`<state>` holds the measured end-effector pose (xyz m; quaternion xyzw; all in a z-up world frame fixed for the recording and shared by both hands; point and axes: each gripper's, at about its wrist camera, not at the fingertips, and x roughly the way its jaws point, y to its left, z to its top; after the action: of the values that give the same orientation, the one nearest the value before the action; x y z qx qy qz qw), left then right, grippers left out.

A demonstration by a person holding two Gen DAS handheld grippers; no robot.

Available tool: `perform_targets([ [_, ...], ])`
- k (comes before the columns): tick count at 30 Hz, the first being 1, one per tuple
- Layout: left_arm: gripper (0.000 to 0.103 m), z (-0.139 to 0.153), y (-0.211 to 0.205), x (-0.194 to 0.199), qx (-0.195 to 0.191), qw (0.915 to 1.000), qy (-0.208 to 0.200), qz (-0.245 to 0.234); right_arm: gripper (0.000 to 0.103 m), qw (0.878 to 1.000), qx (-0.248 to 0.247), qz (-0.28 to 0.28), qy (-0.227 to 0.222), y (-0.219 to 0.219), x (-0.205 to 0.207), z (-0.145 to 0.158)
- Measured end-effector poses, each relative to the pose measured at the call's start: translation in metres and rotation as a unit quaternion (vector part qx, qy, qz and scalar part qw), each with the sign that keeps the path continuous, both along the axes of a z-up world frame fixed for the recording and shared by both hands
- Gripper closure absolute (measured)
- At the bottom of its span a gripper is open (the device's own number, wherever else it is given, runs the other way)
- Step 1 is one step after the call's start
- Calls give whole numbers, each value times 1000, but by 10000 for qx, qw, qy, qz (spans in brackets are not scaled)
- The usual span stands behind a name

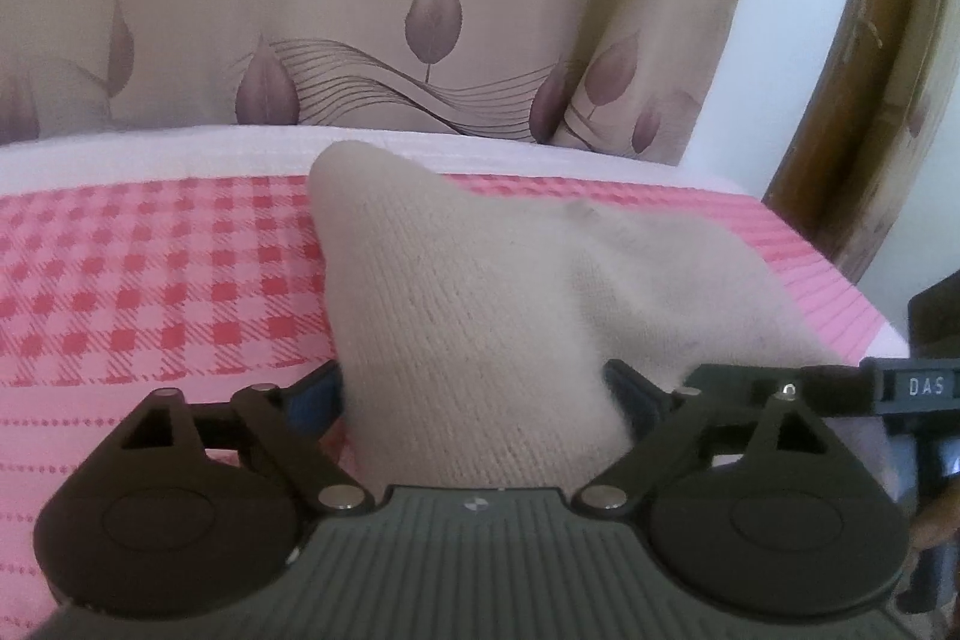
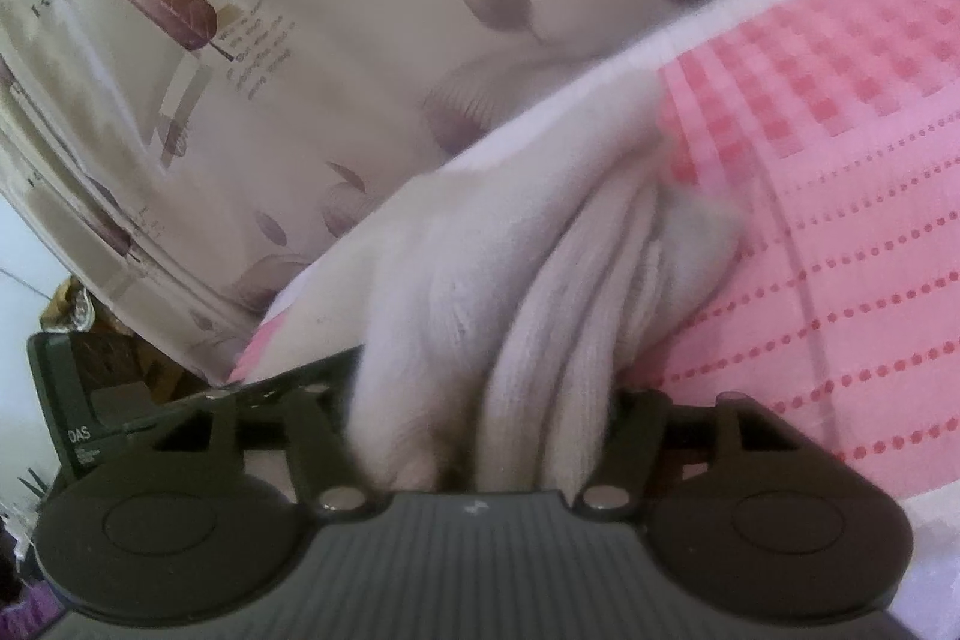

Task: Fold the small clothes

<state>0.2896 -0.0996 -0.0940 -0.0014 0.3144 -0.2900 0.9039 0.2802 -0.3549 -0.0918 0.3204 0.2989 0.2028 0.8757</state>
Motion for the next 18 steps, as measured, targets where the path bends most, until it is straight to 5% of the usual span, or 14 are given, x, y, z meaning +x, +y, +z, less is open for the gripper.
perform_targets([
  [7,35,7,-9,-14,269,9990,-359,30,50,9998,-56,-89,-143,6,-6,4],
  [18,45,23,7,-37,361,9983,-407,199,50,9980,550,-108,-281,17,-20,6],
])
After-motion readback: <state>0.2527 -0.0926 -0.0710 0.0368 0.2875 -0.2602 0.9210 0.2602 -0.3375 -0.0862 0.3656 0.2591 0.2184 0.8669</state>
